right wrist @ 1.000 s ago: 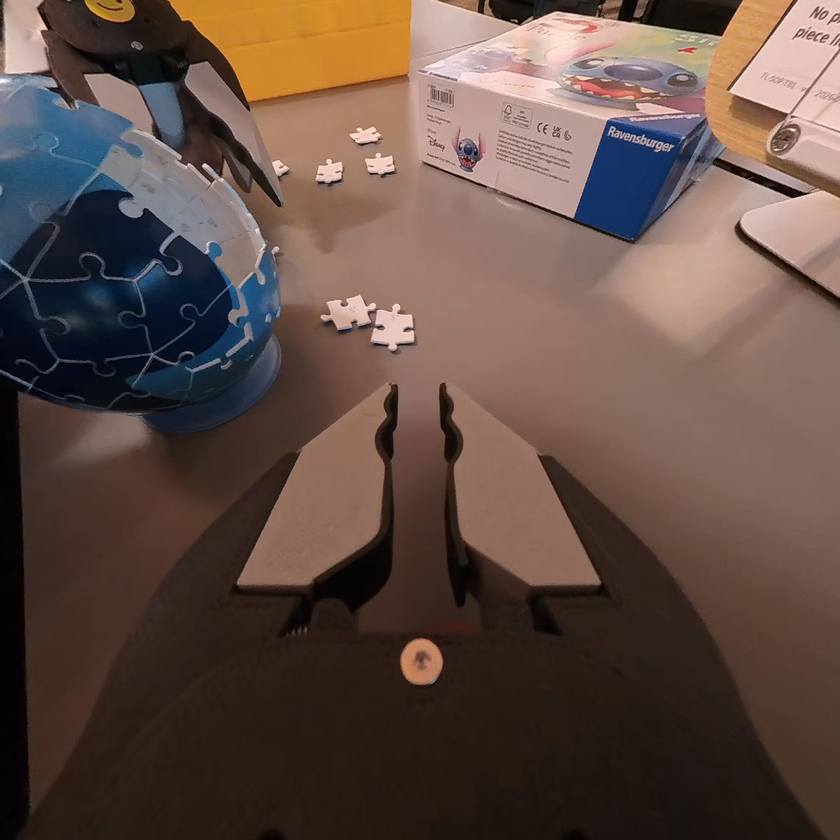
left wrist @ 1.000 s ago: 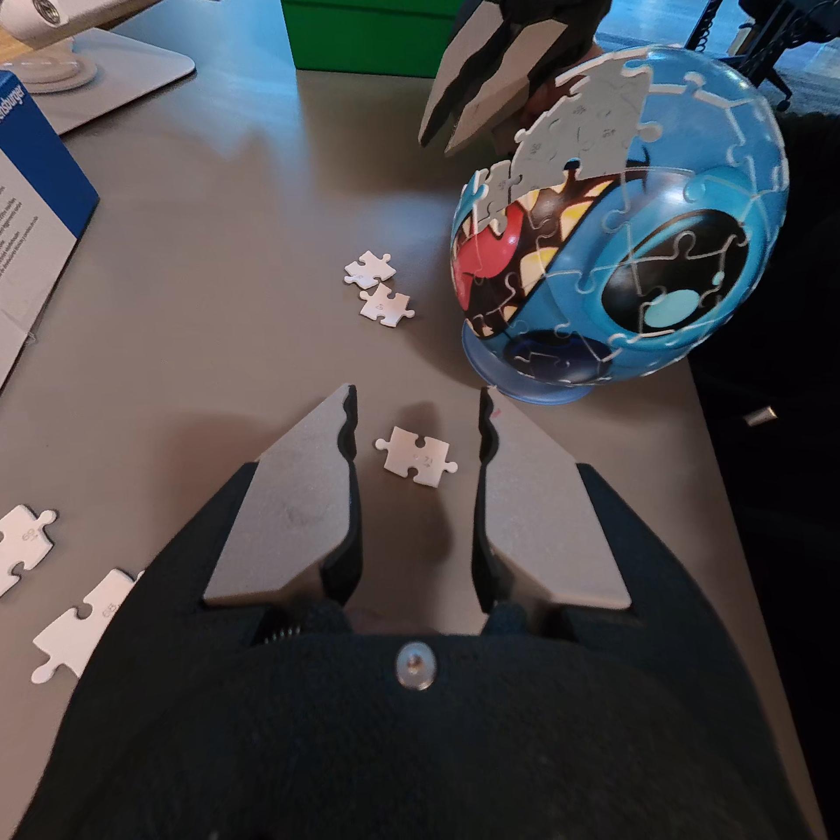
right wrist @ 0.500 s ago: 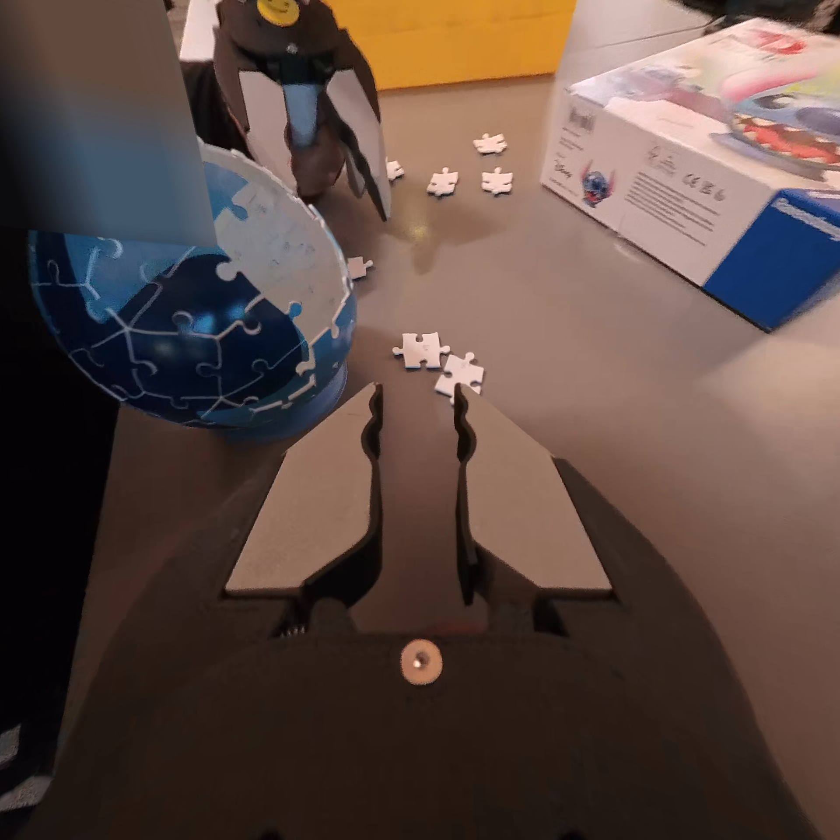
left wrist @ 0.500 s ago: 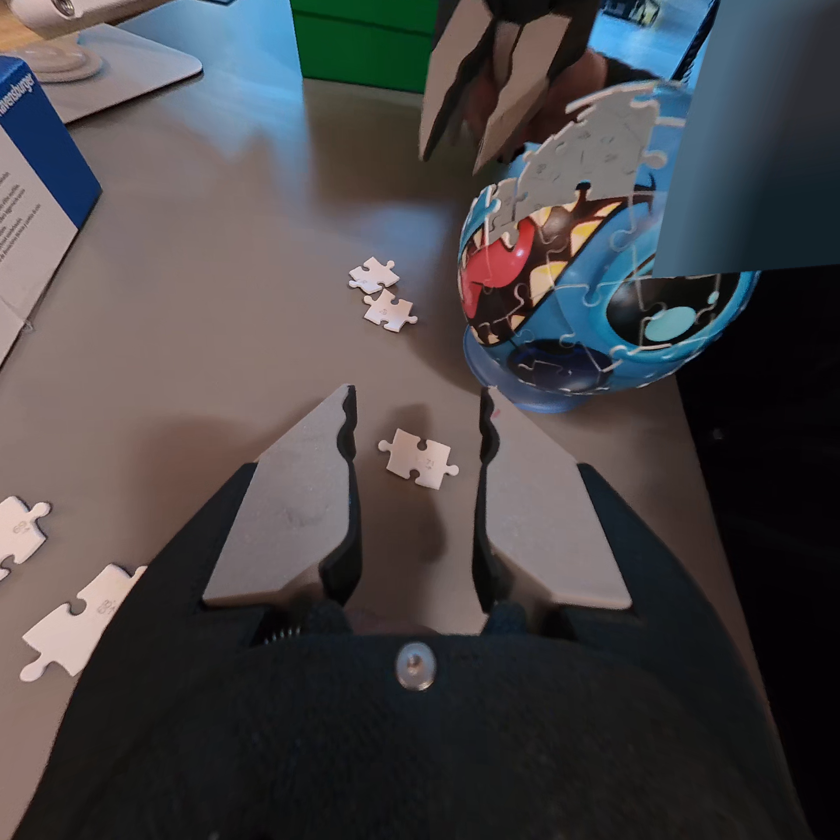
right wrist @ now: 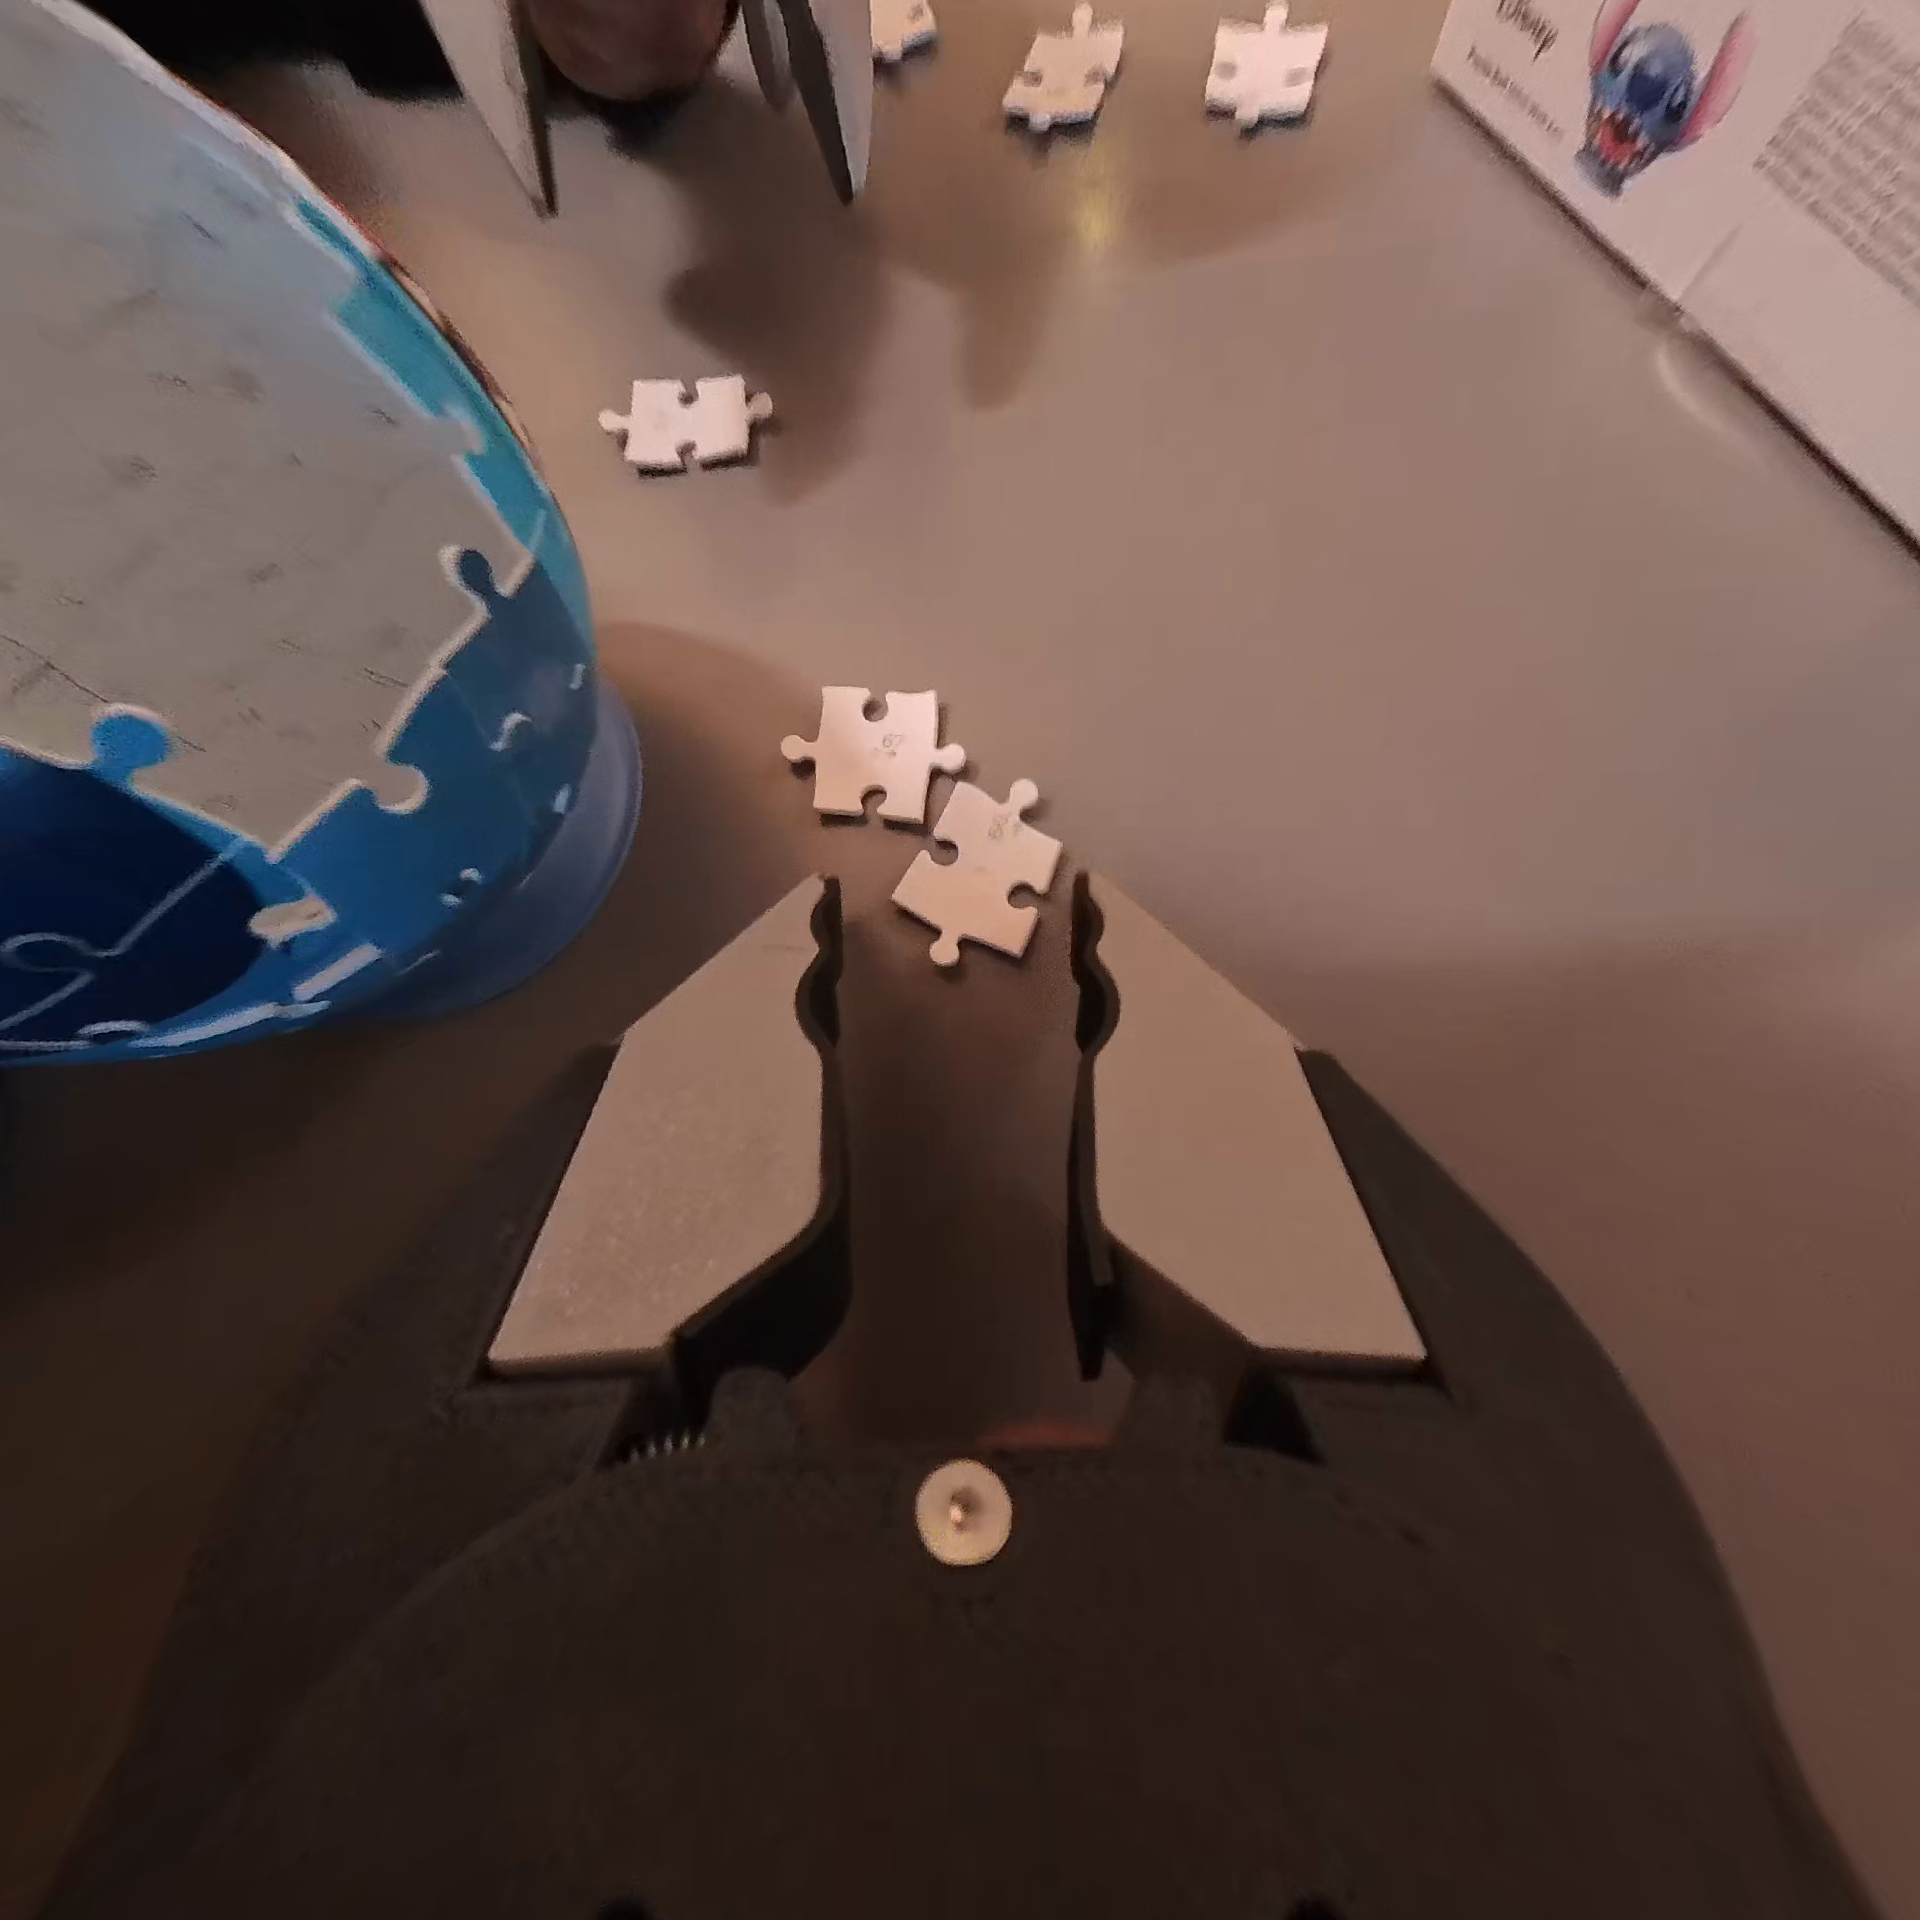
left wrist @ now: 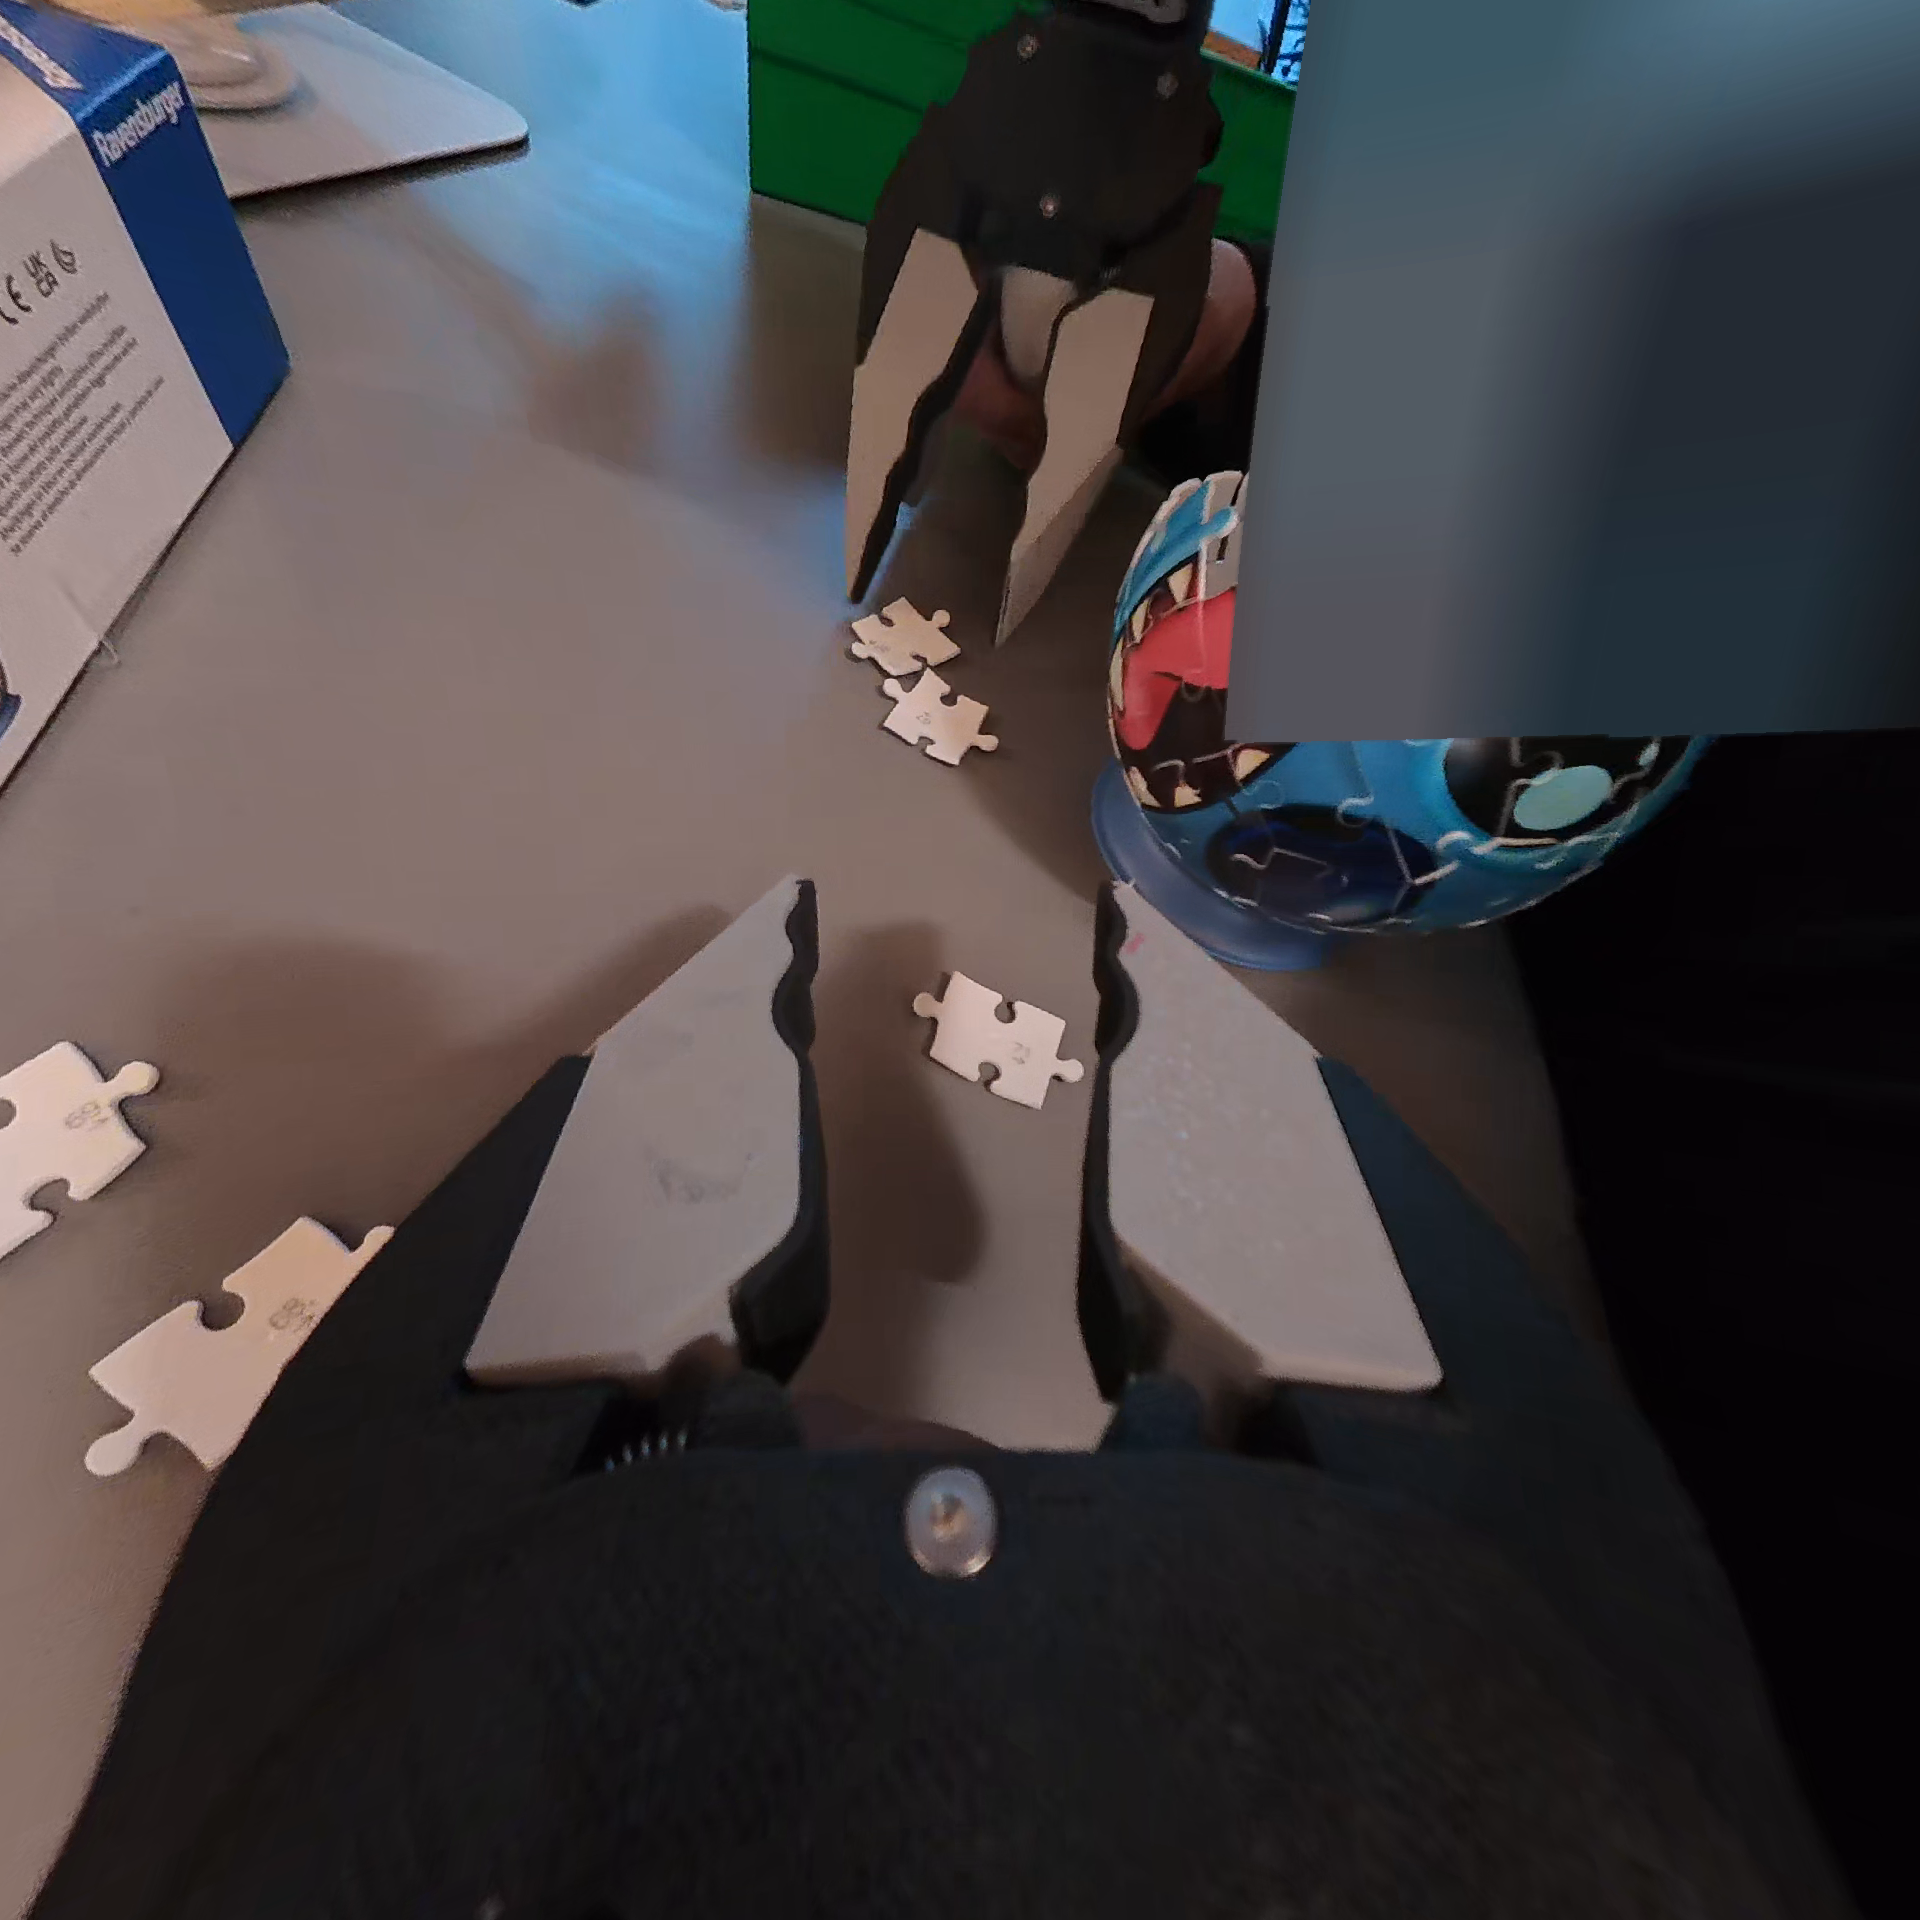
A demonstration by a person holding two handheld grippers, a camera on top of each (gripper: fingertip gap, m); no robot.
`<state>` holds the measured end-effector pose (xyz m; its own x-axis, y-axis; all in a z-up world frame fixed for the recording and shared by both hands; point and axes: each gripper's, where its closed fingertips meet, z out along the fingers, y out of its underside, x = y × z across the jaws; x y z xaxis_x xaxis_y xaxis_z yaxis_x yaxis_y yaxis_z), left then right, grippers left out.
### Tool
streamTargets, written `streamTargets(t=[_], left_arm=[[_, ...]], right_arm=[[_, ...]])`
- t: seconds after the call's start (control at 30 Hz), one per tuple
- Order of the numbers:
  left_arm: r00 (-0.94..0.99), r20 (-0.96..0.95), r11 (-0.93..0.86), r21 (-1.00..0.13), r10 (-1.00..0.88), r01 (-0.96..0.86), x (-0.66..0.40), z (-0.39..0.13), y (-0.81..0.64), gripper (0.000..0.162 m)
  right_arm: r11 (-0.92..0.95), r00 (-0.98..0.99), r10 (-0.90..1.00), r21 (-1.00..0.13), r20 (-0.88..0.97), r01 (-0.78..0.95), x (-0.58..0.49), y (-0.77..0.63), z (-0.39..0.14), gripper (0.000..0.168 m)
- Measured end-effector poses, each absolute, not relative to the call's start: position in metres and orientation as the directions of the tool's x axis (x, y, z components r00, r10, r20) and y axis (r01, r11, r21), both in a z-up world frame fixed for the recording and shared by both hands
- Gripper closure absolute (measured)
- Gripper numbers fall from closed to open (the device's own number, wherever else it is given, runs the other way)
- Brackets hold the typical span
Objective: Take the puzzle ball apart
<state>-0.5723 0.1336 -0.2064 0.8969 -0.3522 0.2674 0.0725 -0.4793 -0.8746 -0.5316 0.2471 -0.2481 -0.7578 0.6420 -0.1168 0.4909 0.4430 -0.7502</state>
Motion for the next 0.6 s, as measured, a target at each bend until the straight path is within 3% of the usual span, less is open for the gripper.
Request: streamTargets(t=[0.07,0.17,0.23,0.4,0.6], left_arm=[[0.895,0.266,-0.483,-0.873,-0.358,0.066,-0.571,-0.207,0.133,0.11],[0.883,0.237,-0.478,-0.878,-0.404,0.017,-0.562,-0.207,0.13,0.105],[0.865,0.21,-0.463,-0.886,-0.456,-0.029,-0.552,-0.207,0.126,0.101],[0.876,0.135,-0.485,-0.866,-0.463,-0.123,-0.543,-0.217,0.125,0.101],[0.894,0.095,-0.477,-0.867,-0.438,-0.142,-0.547,-0.217,0.126,0.103]], right_arm=[[0.448,-0.753,0.649,-0.748,-0.105,0.49,-0.534,0.247,-0.249,0.131],[0.447,-0.744,0.66,-0.743,-0.101,0.497,-0.536,0.248,-0.251,0.16],[0.456,-0.744,0.663,-0.742,-0.085,0.491,-0.536,0.248,-0.251,0.168],[0.463,-0.721,0.692,-0.745,-0.036,0.481,-0.539,0.252,-0.251,0.168],[0.394,-0.687,0.725,-0.791,-0.045,0.468,-0.537,0.261,-0.24,0.157]])
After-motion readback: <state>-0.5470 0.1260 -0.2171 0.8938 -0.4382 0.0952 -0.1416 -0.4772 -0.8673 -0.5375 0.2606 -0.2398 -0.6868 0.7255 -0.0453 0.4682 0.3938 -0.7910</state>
